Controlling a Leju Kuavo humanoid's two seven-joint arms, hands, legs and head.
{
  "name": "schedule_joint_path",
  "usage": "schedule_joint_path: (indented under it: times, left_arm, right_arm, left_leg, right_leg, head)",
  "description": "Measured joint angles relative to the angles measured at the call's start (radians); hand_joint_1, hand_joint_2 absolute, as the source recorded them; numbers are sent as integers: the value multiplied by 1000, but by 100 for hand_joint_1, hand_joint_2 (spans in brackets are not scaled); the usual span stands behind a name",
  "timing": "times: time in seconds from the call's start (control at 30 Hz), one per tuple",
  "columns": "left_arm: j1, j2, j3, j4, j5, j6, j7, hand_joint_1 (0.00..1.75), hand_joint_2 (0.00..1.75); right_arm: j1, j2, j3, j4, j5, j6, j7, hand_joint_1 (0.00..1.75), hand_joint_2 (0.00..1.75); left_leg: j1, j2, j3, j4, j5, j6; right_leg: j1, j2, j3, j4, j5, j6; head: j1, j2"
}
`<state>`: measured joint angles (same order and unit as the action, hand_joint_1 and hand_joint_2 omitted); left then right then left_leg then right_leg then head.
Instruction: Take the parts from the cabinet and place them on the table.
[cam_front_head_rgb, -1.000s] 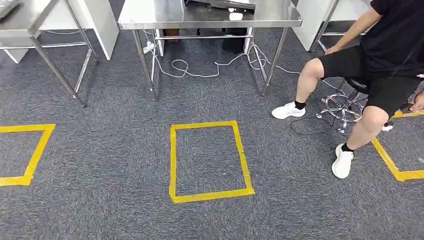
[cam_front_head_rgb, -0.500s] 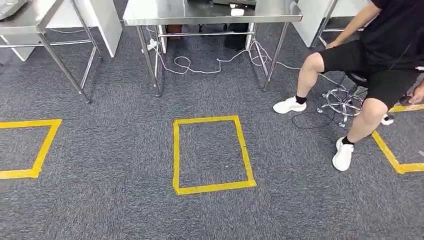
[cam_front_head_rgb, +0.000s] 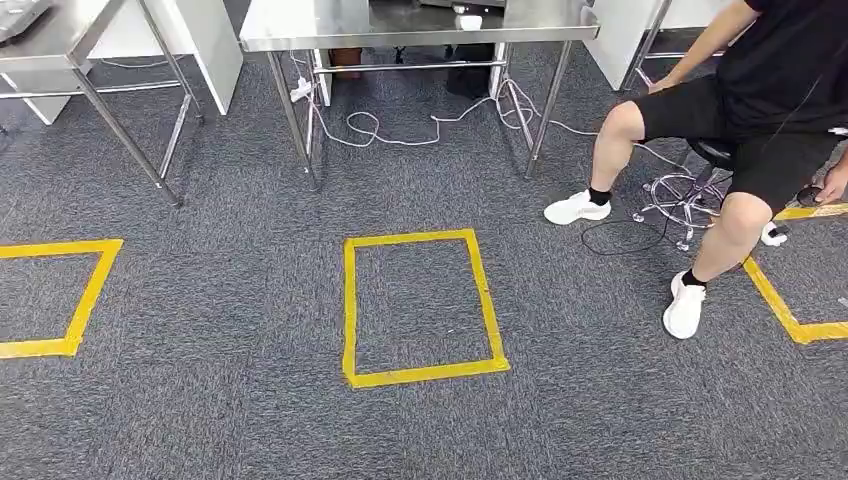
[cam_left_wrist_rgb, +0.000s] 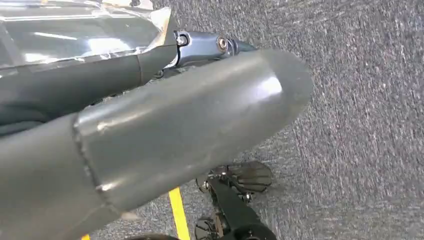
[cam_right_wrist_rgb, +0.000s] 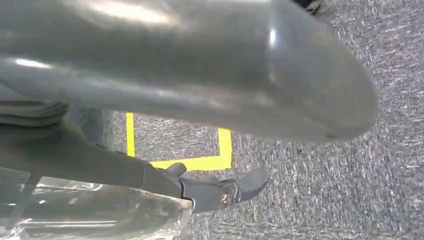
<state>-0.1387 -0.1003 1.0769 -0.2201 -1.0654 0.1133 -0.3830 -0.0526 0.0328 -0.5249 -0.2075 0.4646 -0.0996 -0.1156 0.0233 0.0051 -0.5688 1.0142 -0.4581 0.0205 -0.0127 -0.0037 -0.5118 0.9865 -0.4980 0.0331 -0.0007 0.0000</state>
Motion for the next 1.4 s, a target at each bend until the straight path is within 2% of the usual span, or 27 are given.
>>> schedule_joint_path:
  times: [0.03,0.07,0.17,0.23,0.3,0.33,0.37,0.4,0.43,0.53,0.57,0.63,0.7,0.73,0.77,0.83,0.87,0.9,1.0,1.03,1.07,1.1,1.13,1.23,1.3,1.37,1.4]
  left_arm:
    - [-1,-2,0,0,0,0,0,0,0]
    - [-2,-4,0,0,-2,1,0,0,0]
    - [-4,-5,0,0,-2,2,2,0,0]
    - [-4,-6,0,0,-1,2,5,0,0]
    - [-4,-8,0,0,-1,2,6,0,0]
    - [-4,-9,0,0,-1,2,6,0,0]
    - [-4,-8,0,0,0,3,6,0,0]
    - [-3,4,0,-3,2,5,7,0,0]
    - [-4,-3,0,-1,3,7,7,0,0]
    - [-7,-5,-1,-1,5,12,7,0,0]
    - [-8,-5,-1,-1,5,13,8,0,0]
    - [-7,-4,-1,-1,5,14,9,0,0]
    - [-5,-4,-1,-1,6,16,11,0,0]
    - [-5,-4,-1,-1,6,17,11,0,0]
    - [-5,-4,-1,-1,6,17,12,0,0]
    - [-5,-4,-1,-1,6,18,13,0,0]
    - [-5,-4,-1,-1,6,19,15,0,0]
    - [-5,6,-1,-2,6,21,18,0,0]
    - [-8,2,-2,-1,5,23,19,0,0]
    - [-10,1,-2,-1,5,23,21,0,0]
    - [-10,-4,-2,-1,5,23,22,0,0]
    - [-11,-4,-2,-1,5,23,22,0,0]
    - [-11,-4,-2,-1,5,23,22,0,0]
    - [-9,-6,-2,-1,5,23,24,0,0]
    - [-9,-8,-2,0,5,23,24,0,0]
    - [-9,-9,-2,0,5,23,24,0,0]
    - [-9,-8,-2,-1,5,23,24,0,0]
  right_arm:
    - [-1,-3,0,0,0,0,0,0,0]
    - [-2,-4,0,0,1,0,0,0,0]
    - [-3,-4,-1,0,3,3,0,0,0]
    - [3,-6,-1,0,5,7,0,0,0]
    - [5,-10,-2,0,7,8,0,0,0]
    - [4,-10,-2,0,8,8,0,0,0]
    - [1,-9,-2,0,9,8,0,0,0]
    - [-2,6,-2,2,10,10,0,0,0]
    - [-5,-4,-2,0,11,10,0,0,0]
    - [-1,-1,-2,2,14,10,0,0,0]
    - [0,-3,-2,2,15,10,-1,0,0]
    - [0,0,-3,2,15,9,0,0,0]
    - [0,0,-3,2,17,10,0,0,0]
    - [1,0,-3,2,18,10,0,0,0]
    - [2,0,-3,3,18,10,0,0,0]
    - [1,0,-3,3,18,9,3,0,0]
    - [1,1,-3,3,18,10,3,0,0]
    - [1,13,-3,5,18,9,4,0,0]
    - [-2,3,-5,5,18,10,6,0,0]
    - [-1,7,-6,5,19,10,6,0,0]
    - [1,3,-8,6,20,10,6,0,0]
    - [2,5,-8,6,21,10,5,0,0]
    - [0,6,-8,6,21,10,6,0,0]
    - [-4,2,-8,6,21,10,6,0,0]
    - [0,-2,-9,6,21,10,6,0,0]
    - [1,-2,-9,6,21,10,6,0,0]
    - [-3,1,-9,6,21,10,6,0,0]
  left_leg:
    - [15,8,16,-34,15,9]
    - [12,13,27,-50,22,9]
    - [16,30,24,-54,26,12]
    - [18,42,22,-54,27,7]
    - [31,56,22,-50,25,-10]
    - [40,63,22,-43,22,-22]
    - [38,73,21,-29,14,-37]
    - [36,79,19,-24,6,-49]
    - [34,84,23,-24,2,-58]
    - [46,103,38,-33,4,-69]
    - [51,72,33,-15,-21,-70]
    - [39,19,-22,117,-111,-57]
    - [25,4,-99,277,-175,-42]
    - [16,2,-120,313,-174,-31]
    - [7,0,-117,294,-150,-16]
    - [-13,-21,-59,153,-60,24]
    - [-24,-60,-23,72,-19,50]
    - [-24,-105,-9,44,-27,76]
    - [-37,-74,-2,23,-19,72]
    - [-37,-61,6,6,-12,71]
    - [-22,-42,23,-28,5,57]
    - [-23,-33,34,-47,8,57]
    - [-21,-16,36,-51,13,58]
    - [-20,32,30,-50,11,50]
    - [-13,59,31,-49,9,39]
    - [-4,84,32,-40,3,22]
    - [-9,94,30,-32,-3,12]
  right_leg:
    - [16,0,5,2,-4,0]
    - [4,0,-6,23,-16,2]
    - [-6,1,-115,225,-105,-1]
    - [-16,1,-150,290,-114,17]
    - [-34,-5,-92,168,-50,57]
    - [-41,-25,-41,68,-9,78]
    - [-48,-65,-13,9,5,88]
    - [-31,-62,-30,19,7,76]
    - [-33,-48,-30,26,5,42]
    - [-26,-18,-33,34,4,4]
    - [-33,-10,-29,33,8,-5]
    - [-22,6,-34,33,14,-16]
    - [-6,27,-38,33,16,-21]
    - [3,41,-39,33,17,-26]
    - [11,54,-38,33,18,-28]
    - [26,84,-35,33,18,-31]
    - [29,97,-34,33,20,-35]
    - [33,105,-38,35,20,-34]
    - [10,141,-49,32,27,-26]
    - [22,152,-59,24,30,-19]
    - [27,132,-52,39,26,-22]
    - [28,73,-75,73,6,-20]
    - [26,45,-111,138,-26,-20]
    - [4,19,-198,308,-83,-1]
    - [-16,6,-160,237,-45,32]
    - [-28,-35,-51,43,23,64]
    - [-27,-78,-30,0,27,58]
  head:
    - [1,0]
    - [3,0]
    - [10,0]
    - [10,0]
    - [10,0]
    - [10,0]
    - [12,0]
    - [22,0]
    - [18,0]
    - [16,0]
    - [8,0]
    - [7,0]
    - [6,0]
    - [6,0]
    - [6,0]
    - [6,0]
    - [6,0]
    - [19,0]
    - [13,0]
    - [10,0]
    - [11,0]
    - [14,0]
    - [21,0]
    - [20,0]
    - [21,0]
    - [22,0]
    - [24,0]
